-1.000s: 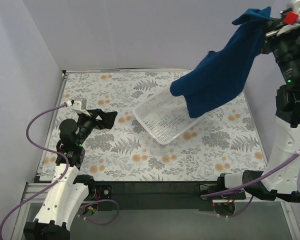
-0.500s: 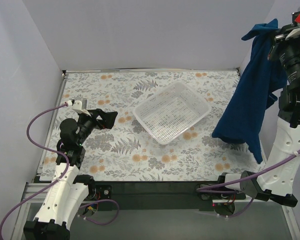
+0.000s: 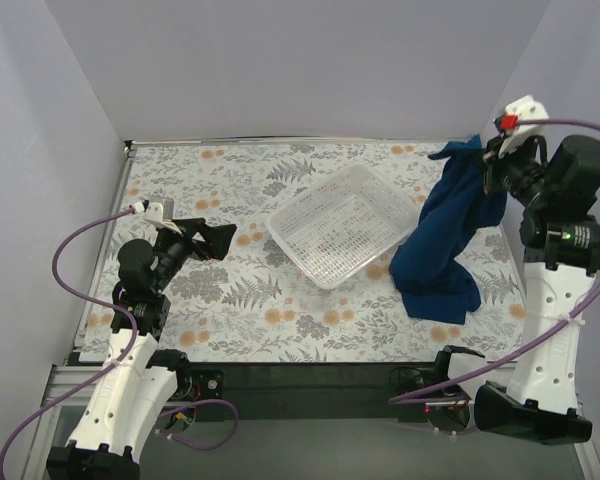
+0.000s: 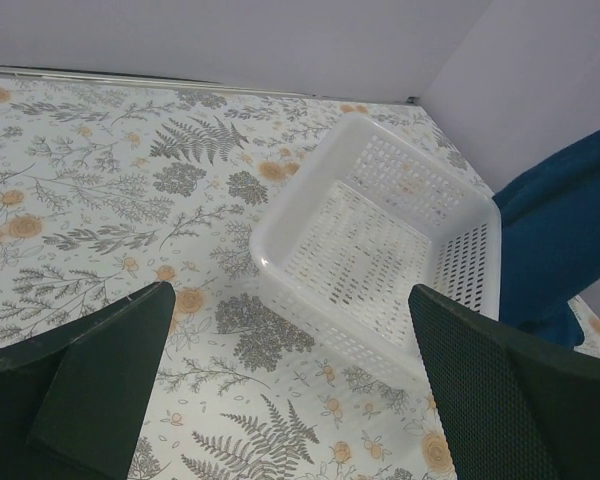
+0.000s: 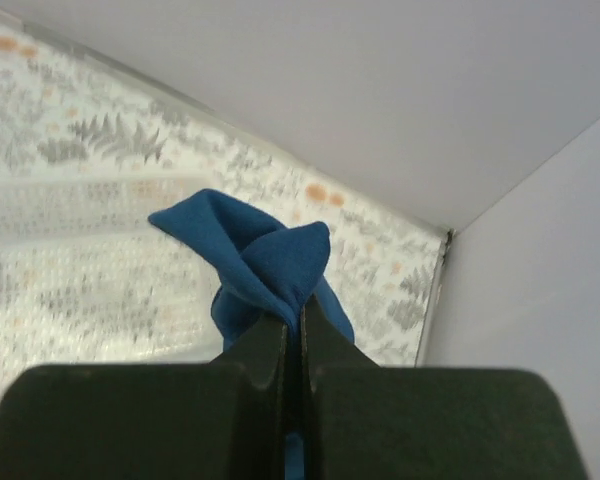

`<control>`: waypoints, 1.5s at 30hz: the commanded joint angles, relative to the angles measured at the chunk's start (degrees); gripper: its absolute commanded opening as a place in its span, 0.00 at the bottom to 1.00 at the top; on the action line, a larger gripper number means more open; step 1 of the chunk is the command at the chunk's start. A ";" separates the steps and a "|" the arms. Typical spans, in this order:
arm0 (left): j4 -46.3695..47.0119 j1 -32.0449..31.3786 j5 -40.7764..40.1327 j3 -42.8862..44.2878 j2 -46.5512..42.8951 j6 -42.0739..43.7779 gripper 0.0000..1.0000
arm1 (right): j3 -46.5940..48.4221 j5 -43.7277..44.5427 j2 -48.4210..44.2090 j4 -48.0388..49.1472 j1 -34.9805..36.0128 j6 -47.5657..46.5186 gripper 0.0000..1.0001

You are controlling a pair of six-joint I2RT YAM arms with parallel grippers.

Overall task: Fold and stack the t-shirts
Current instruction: Move the tshirt to the center of the board

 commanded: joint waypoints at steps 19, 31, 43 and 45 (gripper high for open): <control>-5.66 -3.99 5.18 6.33 16.91 -19.61 0.84 | -52.19 5.30 -8.16 5.27 -0.33 -19.01 0.01; -6.80 -23.15 -18.36 6.67 28.85 -33.34 0.86 | -52.55 3.10 1.01 7.83 -0.24 -17.34 0.05; -13.84 -33.53 -37.43 17.83 46.36 -46.00 0.74 | -52.81 2.13 -0.14 8.10 -0.33 -16.90 0.08; -14.01 -33.88 -38.41 19.58 48.81 -46.88 0.68 | -52.63 1.96 -0.05 8.10 -0.24 -16.81 0.08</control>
